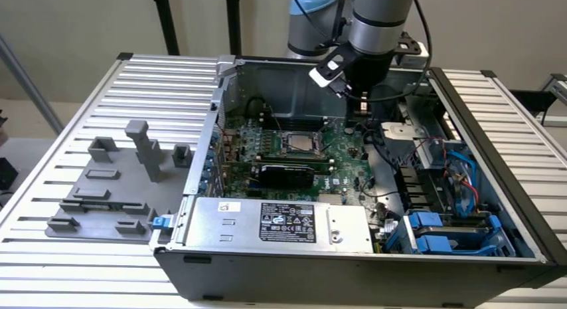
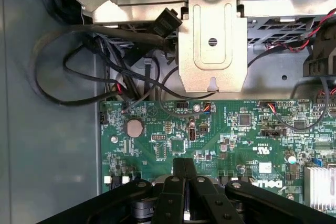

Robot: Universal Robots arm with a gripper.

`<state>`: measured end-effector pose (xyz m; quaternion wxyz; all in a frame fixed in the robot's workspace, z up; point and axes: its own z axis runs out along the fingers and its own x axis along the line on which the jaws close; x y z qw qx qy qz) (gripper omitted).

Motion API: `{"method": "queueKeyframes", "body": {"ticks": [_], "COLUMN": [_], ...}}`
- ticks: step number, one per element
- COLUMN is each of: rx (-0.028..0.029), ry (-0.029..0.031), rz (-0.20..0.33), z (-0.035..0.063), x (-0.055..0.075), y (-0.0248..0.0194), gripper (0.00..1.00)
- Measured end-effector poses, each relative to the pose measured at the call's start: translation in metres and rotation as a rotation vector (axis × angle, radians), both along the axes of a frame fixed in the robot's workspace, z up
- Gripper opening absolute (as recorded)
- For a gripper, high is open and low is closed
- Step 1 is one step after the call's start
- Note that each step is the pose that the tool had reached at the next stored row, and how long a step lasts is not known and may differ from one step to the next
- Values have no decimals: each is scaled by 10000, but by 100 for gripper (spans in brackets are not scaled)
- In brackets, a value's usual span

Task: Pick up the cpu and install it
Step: 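Close the cpu cover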

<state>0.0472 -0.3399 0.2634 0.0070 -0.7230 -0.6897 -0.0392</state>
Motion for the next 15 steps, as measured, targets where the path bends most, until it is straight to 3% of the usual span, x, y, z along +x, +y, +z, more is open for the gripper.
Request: {"method": "queueKeyframes", "body": {"ticks": [5,7,9,15], "rx": [-1,-1,-3,3], "ry": [0,41,230,1122], "rz": [45,64,72,95], "z": [-90,-109,-109,-110], "x": [0,1,0,-14], "y": [0,0,-1,0], "gripper": [11,11,11,11]}}
